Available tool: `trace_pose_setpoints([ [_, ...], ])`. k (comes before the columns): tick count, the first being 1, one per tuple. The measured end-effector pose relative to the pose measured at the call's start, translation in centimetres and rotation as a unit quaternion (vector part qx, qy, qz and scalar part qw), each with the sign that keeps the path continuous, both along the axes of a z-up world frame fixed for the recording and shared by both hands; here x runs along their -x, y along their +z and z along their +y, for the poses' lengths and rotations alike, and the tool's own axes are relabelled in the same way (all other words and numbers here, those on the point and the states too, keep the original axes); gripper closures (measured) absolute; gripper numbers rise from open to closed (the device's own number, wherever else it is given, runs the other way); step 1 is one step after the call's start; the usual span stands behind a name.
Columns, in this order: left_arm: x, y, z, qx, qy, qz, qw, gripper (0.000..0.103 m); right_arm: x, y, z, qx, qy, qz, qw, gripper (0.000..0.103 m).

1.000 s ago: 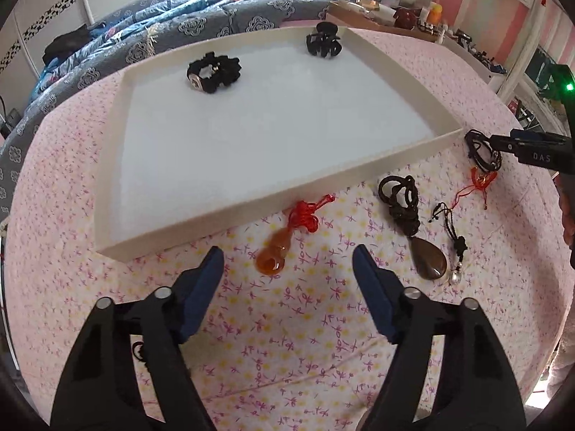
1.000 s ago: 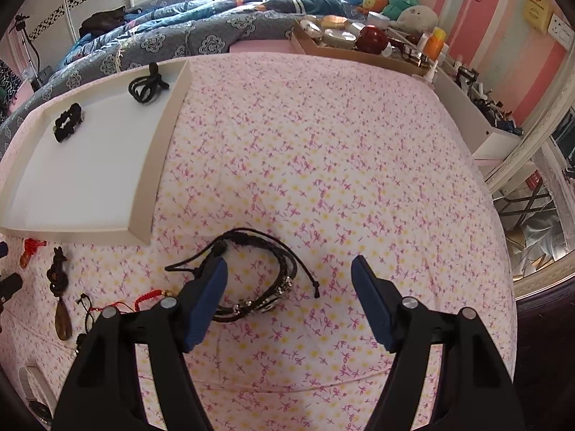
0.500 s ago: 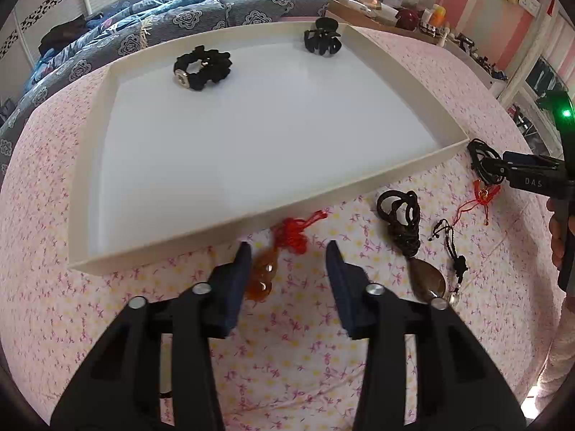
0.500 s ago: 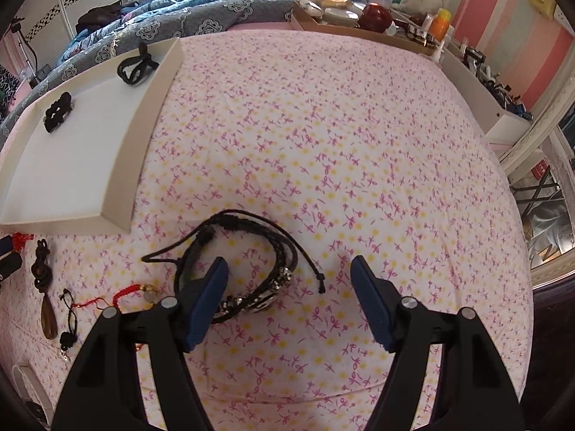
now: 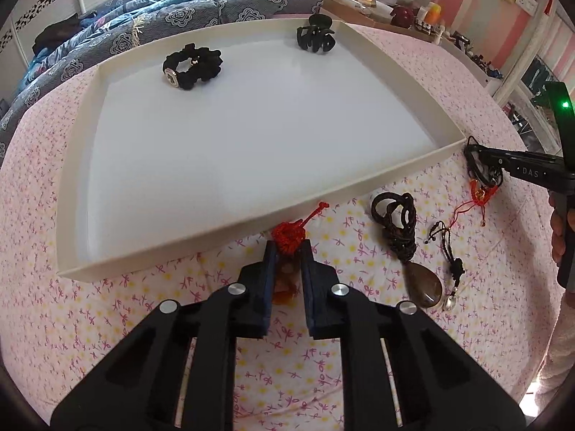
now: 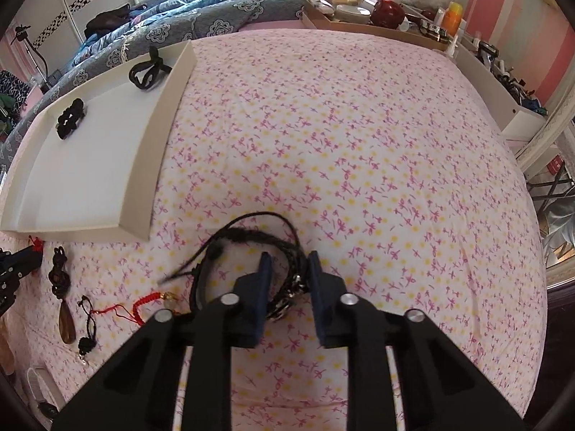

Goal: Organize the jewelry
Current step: 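Grasp the red-knot gourd pendant with the left gripper while the right grasps the black leather bracelet, then carry the gourd pendant and leather bracelet in both grippers over the tray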

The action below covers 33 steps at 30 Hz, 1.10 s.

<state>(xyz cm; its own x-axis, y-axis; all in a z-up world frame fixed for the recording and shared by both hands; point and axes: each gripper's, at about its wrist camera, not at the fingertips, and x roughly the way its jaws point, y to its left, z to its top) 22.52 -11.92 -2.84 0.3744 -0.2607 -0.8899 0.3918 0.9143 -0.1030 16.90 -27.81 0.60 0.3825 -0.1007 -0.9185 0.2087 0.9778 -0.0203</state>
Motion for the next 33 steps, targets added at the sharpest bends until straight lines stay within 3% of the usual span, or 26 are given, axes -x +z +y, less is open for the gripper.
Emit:
trace_pose_setpoints([
  [9, 0.5, 0.8, 0.2, 0.01, -0.003, -0.002, 0.9999, 0.092, 0.5, 1.3, 0.1, 0.028, -0.004, -0.018, 0.999, 0.092],
  [20, 1.4, 5.9, 2.8, 0.038, -0.001, -0.036, 0.9986, 0.092, -0.5, 7.3, 0.1, 0.043, -0.005, -0.08, 0.996, 0.092],
  [28, -3.3, 10.5, 8.0, 0.045, 0.061, -0.071, 0.9946, 0.092, -3.4, 11.3, 3.4, 0.05, 0.023, -0.118, 0.992, 0.092],
  [33, -7.5, 11.1, 10.0, 0.03, 0.085, -0.075, 0.9931, 0.092, -6.3, 13.2, 6.6, 0.044, 0.049, -0.134, 0.989, 0.092],
])
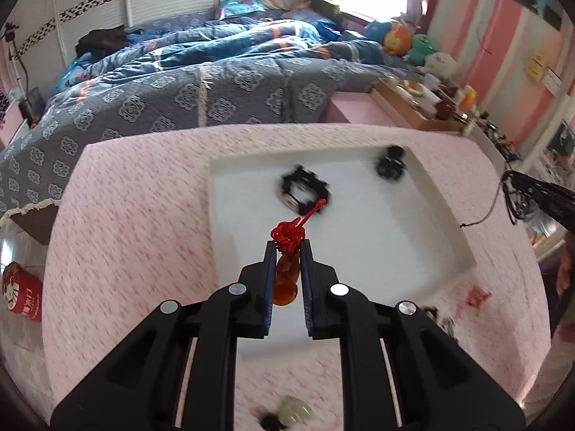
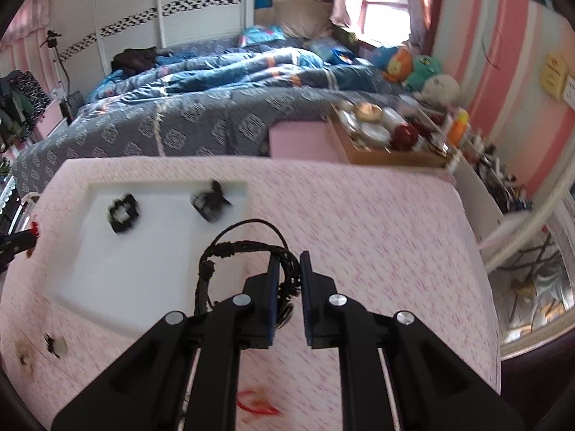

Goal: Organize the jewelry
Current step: 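Carry the gourd pendant and leather bracelet in both grippers over the tray, then open both grippers to release the pendant and bracelet into the tray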

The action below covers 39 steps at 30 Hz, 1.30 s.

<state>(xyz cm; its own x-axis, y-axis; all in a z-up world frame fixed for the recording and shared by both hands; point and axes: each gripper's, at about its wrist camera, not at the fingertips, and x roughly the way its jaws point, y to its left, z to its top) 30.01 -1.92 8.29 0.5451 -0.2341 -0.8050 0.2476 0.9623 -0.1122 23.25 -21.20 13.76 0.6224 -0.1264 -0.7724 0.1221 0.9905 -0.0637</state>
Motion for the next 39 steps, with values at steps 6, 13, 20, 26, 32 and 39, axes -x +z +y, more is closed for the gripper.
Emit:
trace_pose_setpoints([
  [6, -4.8, -2.2, -0.1, 0.003, 0.001, 0.025, 0.9997, 0.092, -4.6, -1.3, 4.6, 0.014, 0.031, 0.016, 0.999, 0.092],
  [13, -8.6, -5.9, -1.3, -0.01, 0.012, 0.059, 0.9981, 0.092, -9.6, -5.7, 8.1, 0.002, 0.039, 0.05, 0.998, 0.092],
  [20, -10.4, -8.0, -0.9, -0.012, 0.025, 0.075, 0.9968, 0.093, -12.8, -9.6, 9.0, -0.022, 0.028, 0.085, 0.996, 0.092],
  [26, -10.5, -8.0, -0.6, -0.012, 0.025, 0.073, 0.9969, 0.093, -13.8, -12.2, 9.6, -0.019, 0.029, 0.11, 0.993, 0.092],
  [32, -10.5, -7.8, -0.7, -0.014, 0.027, 0.074, 0.9968, 0.093, -13.7, -13.0, 9.7, -0.018, 0.031, 0.12, 0.992, 0.091],
  [39, -10.0, -7.5, -0.6, -0.01, 0.031, 0.076, 0.9965, 0.074, -12.8, -12.2, 9.8, -0.025, 0.034, 0.114, 0.993, 0.055],
])
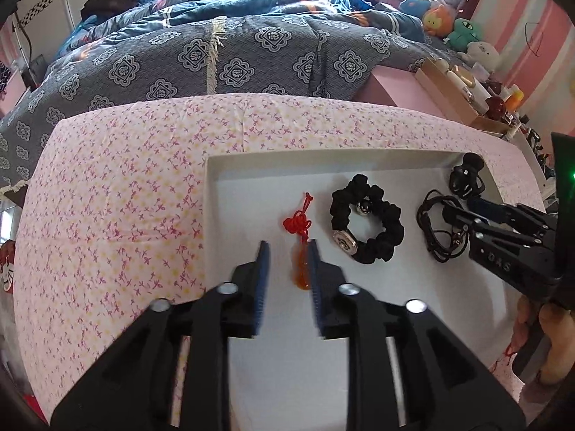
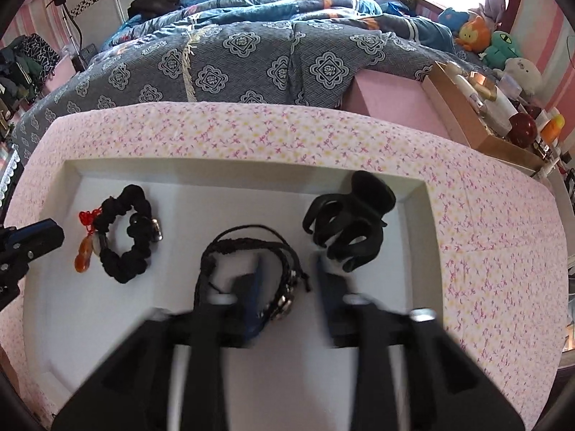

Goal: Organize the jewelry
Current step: 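Open both grippers to release the pendant and bracelet into the tray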

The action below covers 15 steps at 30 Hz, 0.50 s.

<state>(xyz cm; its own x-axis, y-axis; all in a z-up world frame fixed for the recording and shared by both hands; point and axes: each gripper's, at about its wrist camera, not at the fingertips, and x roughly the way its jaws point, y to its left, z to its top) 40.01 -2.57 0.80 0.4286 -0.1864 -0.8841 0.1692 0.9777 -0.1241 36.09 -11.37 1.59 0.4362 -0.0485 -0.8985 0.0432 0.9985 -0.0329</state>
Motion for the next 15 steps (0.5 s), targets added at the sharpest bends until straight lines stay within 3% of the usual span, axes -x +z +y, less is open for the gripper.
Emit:
trace_pose_setpoints([
  [2, 0.3, 0.3, 0.1, -0.002, 0.002, -0.005, 1.0, 0.059, 0.2, 0.2, 0.0, 0.001, 0.0, -0.001, 1.0, 0.055],
  [6, 1.2, 1.0, 0.4, 0.001, 0.004, -0.012, 0.9999, 0.044, 1.2, 1.1, -0.1, -0.008, 0.006, -0.003, 1.0, 0.055],
  [8, 1.8, 1.5, 0.7, -0.002, 0.006, -0.023, 0.9997, 0.031, 1.9, 1.5, -0.3, -0.007, 0.011, -0.005, 1.0, 0.054],
  [15, 4.1, 2.8, 2.2, -0.018, 0.013, -0.045, 0.9988, 0.013, 4.8, 3.3, -1.6, 0.021, 0.015, -0.018, 0.999, 0.043],
])
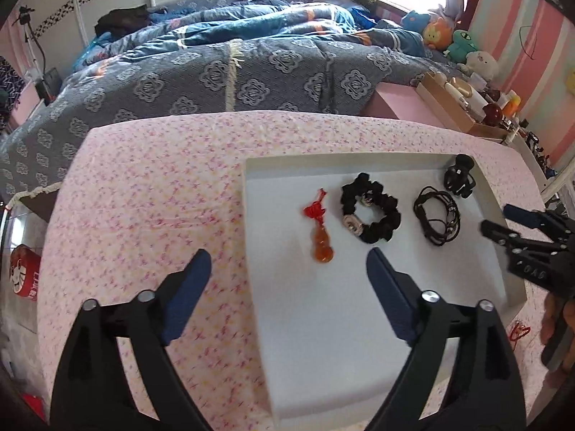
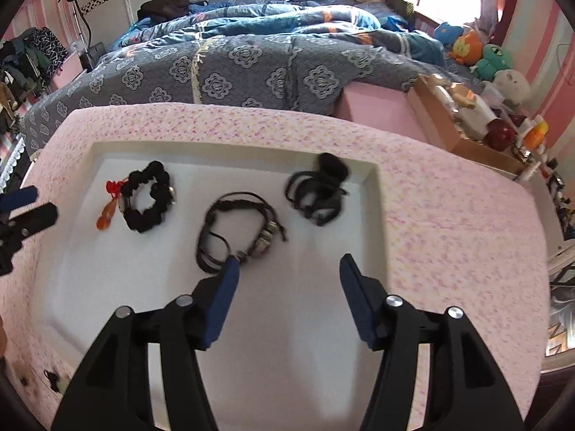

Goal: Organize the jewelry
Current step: 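Open both grippers to release the pendant and bracelet into the tray, then move the left gripper to the small black hair tie while the right approaches the black cord pendant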

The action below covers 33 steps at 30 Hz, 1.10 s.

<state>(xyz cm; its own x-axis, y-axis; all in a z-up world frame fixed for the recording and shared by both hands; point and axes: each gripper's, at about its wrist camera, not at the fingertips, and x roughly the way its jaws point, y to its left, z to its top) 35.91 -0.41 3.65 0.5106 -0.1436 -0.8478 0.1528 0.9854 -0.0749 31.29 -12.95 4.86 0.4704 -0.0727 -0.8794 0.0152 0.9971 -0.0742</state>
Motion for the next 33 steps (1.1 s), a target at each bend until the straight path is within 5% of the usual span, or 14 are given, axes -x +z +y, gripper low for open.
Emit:
trace_pose_setpoints([
  [15, 5.1, 1.0, 1.9, -0.013, 0.007, -0.016, 0.9998, 0.004, 6.5, 3.0, -4.7, 0.015, -0.034, -0.033, 0.999, 0.024],
  [33, 12.8, 0.4, 2.1, -0.014, -0.013, -0.011, 0.9998, 0.004, 14.4, 1.7, -6.2, 0.003, -0.041, -0.037, 0.998, 0.023],
])
